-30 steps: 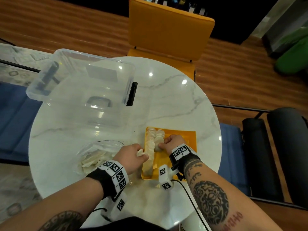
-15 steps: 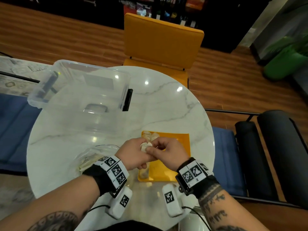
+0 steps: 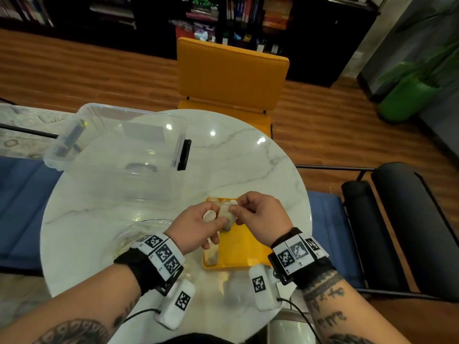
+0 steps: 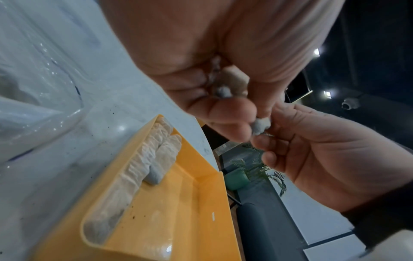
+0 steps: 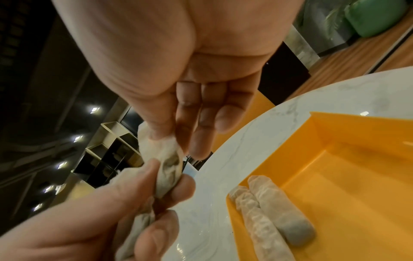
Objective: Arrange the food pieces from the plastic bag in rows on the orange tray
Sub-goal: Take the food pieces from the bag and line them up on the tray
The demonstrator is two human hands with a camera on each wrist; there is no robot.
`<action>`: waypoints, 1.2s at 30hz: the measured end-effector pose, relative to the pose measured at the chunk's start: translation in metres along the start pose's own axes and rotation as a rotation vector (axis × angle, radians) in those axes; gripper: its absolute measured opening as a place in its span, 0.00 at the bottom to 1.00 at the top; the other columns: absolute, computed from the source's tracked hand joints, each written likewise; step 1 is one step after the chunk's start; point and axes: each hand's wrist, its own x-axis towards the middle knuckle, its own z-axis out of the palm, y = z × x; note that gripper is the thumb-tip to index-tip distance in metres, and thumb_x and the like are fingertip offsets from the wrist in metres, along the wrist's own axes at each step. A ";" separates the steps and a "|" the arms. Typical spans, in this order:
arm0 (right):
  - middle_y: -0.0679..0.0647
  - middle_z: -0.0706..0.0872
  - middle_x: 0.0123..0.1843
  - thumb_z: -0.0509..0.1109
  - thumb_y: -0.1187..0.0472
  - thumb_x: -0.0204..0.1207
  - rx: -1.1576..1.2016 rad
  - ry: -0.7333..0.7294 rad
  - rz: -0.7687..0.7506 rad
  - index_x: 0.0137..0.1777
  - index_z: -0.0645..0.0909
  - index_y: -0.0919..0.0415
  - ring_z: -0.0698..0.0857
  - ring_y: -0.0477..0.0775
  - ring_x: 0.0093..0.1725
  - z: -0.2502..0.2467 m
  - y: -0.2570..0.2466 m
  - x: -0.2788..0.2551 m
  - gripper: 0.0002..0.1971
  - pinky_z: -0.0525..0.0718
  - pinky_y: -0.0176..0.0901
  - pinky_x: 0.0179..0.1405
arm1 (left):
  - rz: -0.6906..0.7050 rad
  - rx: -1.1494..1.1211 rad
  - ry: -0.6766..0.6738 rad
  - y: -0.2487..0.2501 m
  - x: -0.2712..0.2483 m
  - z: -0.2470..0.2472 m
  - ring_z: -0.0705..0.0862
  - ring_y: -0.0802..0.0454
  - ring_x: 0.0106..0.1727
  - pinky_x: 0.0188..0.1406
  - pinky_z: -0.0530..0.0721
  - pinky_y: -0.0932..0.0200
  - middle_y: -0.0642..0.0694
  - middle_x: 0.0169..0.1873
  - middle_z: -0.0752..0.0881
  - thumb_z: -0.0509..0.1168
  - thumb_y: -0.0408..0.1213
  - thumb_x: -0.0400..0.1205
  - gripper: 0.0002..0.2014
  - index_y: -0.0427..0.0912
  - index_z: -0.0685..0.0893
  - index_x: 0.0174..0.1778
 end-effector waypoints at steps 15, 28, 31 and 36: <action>0.51 0.89 0.40 0.76 0.57 0.76 -0.145 0.046 0.233 0.43 0.83 0.50 0.88 0.56 0.43 0.009 0.069 0.033 0.04 0.87 0.50 0.49 | -0.180 0.357 0.269 -0.060 0.026 -0.021 0.84 0.56 0.32 0.39 0.86 0.55 0.50 0.36 0.88 0.65 0.52 0.82 0.06 0.55 0.84 0.46; 0.46 0.86 0.47 0.76 0.54 0.75 -0.347 -0.135 0.466 0.44 0.81 0.46 0.84 0.50 0.47 0.059 0.100 0.059 0.05 0.79 0.39 0.44 | -0.273 0.590 0.143 -0.082 0.033 -0.014 0.81 0.54 0.51 0.47 0.75 0.61 0.50 0.54 0.88 0.70 0.55 0.77 0.12 0.56 0.86 0.52; 0.46 0.86 0.47 0.75 0.53 0.76 -0.337 -0.109 0.474 0.46 0.82 0.46 0.84 0.49 0.46 0.059 0.101 0.064 0.04 0.78 0.38 0.43 | -0.284 0.586 0.145 -0.084 0.033 -0.014 0.83 0.52 0.57 0.49 0.77 0.60 0.50 0.55 0.87 0.70 0.56 0.77 0.13 0.56 0.86 0.54; 0.44 0.85 0.44 0.79 0.53 0.73 -0.341 -0.076 0.514 0.45 0.79 0.47 0.84 0.48 0.45 0.062 0.101 0.064 0.10 0.78 0.38 0.41 | -0.287 0.583 0.136 -0.084 0.034 -0.015 0.82 0.54 0.53 0.48 0.78 0.60 0.51 0.54 0.87 0.71 0.57 0.76 0.14 0.56 0.85 0.53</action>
